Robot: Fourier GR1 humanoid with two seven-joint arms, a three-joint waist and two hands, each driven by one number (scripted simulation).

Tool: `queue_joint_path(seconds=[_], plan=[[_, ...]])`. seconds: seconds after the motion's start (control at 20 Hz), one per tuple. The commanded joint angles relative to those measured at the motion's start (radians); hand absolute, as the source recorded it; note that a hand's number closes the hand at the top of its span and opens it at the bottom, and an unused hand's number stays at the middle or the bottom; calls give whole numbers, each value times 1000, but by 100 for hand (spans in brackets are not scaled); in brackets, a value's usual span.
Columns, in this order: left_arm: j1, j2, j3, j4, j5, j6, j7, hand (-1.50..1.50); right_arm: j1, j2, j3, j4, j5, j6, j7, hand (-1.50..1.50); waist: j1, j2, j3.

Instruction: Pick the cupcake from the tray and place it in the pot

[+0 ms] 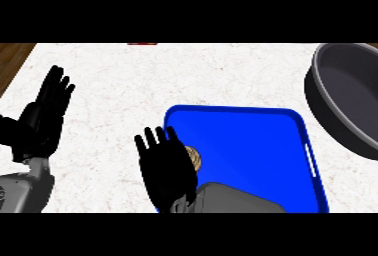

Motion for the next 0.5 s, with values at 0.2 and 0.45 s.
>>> queue_joint_path(seconds=[0.2,0.45], plan=[[-22,-23,10,21,-35,10,23,0,28,12,64,75,84,-12,104,-150,-4,0,0],[-10,-7,63,17,-5,-56,18,0,99,12,28,94,165,-2,7,-150,-7,0,1]])
